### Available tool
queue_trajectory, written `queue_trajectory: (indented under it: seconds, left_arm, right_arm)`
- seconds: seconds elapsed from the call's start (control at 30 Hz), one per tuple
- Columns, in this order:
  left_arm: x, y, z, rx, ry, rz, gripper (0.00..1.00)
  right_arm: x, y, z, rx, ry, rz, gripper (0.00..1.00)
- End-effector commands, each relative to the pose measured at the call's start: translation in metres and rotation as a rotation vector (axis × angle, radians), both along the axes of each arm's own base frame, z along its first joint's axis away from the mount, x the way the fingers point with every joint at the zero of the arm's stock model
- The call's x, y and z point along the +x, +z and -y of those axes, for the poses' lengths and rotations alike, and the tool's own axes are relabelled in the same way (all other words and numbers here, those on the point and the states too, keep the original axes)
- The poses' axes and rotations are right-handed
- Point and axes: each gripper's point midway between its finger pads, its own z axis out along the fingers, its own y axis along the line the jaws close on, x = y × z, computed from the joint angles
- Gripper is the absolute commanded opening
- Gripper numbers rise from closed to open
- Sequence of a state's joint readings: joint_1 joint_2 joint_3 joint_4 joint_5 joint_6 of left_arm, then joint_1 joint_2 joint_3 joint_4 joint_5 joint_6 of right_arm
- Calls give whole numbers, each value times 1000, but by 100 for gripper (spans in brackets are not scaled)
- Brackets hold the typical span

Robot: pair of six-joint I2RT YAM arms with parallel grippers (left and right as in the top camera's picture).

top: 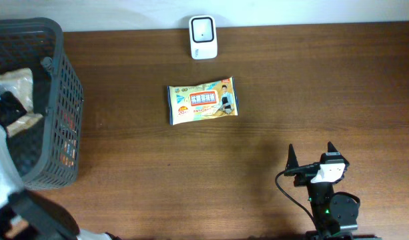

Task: Scan the item barcode
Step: 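Grasp the clear beige food bag in the basket with left gripper, then lift the beige bag out and carry it toward the scanner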

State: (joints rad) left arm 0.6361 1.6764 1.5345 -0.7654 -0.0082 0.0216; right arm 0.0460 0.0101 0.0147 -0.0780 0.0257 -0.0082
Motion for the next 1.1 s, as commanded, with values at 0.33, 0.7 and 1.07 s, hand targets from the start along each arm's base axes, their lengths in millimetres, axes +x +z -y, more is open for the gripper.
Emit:
queue_trajectory:
  seconds: [0.33,0.7,1.07]
  left_arm:
    - [-32,176,124,-126,-280,542,0]
    - [-54,217,304,-456,-918,648,0]
    - [-21,146,411,-397,-1059,363,0]
  right_arm:
    - [0,-4,-1,-7,5,-5,99]
    - [0,-4,-1,-6,5,-5,98]
    - [0,-4,-1,-7,5,-5,98]
